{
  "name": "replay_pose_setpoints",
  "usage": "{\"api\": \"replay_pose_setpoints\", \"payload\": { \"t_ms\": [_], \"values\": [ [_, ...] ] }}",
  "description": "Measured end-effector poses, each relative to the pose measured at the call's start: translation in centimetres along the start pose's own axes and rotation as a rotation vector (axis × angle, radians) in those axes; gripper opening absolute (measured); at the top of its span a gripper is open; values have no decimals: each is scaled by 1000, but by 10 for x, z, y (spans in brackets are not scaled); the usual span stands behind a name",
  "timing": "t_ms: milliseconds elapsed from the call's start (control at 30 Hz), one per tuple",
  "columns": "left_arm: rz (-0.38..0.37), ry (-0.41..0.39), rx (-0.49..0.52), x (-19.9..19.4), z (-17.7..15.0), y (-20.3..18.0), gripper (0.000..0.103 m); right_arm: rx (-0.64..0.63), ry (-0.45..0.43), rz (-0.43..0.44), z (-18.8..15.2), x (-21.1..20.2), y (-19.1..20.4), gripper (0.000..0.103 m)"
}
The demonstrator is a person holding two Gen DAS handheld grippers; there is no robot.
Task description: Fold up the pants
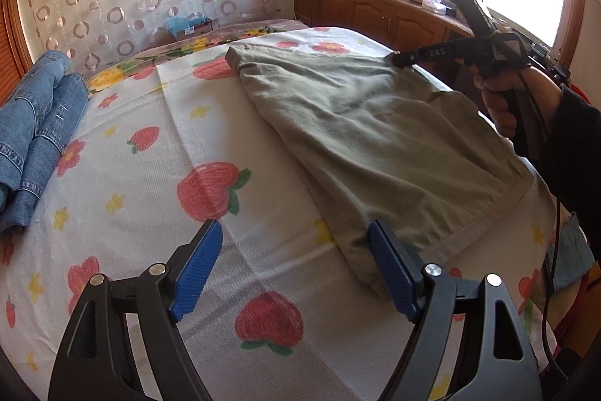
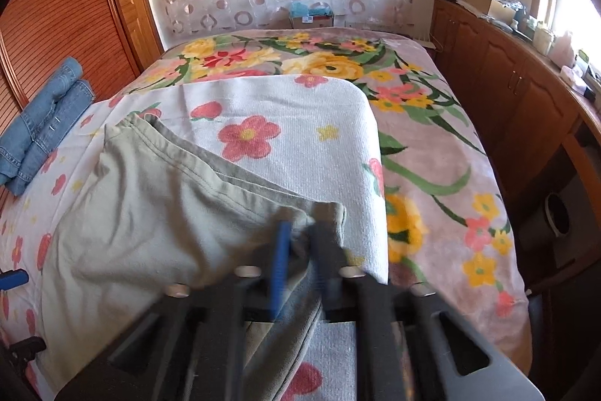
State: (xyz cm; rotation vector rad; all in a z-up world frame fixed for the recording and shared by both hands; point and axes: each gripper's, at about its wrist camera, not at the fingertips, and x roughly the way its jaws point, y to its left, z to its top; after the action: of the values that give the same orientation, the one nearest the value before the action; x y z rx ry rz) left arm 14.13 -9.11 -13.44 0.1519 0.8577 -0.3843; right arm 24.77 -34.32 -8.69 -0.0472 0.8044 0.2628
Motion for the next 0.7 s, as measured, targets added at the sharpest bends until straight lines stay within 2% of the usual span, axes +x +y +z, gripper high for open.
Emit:
{"api": "replay_pose_setpoints", "payload": {
  "t_ms": [100, 200, 367, 500, 633, 700],
  "values": [
    [-2, 5, -4, 2, -1, 1, 81, 1, -62, -23, -1, -11, 1, 4],
    [-4, 9, -7, 3, -2, 3, 81, 25, -106, -84, -1, -21, -3, 4],
    [-12, 15, -18, 4, -2, 4, 81, 29, -41, -100, -3, -10, -4, 4],
    [-15, 18, -23, 5, -2, 4, 81, 31, -36, -100, -8, -16, -2, 26],
    [-18, 17, -25, 4, -2, 4, 81, 29, -65, -75, -18, -38, 1, 27],
    [-16, 18, -24, 4, -2, 4, 81, 24, -71, -74, -34, -55, 8, 27]
  ]
}}
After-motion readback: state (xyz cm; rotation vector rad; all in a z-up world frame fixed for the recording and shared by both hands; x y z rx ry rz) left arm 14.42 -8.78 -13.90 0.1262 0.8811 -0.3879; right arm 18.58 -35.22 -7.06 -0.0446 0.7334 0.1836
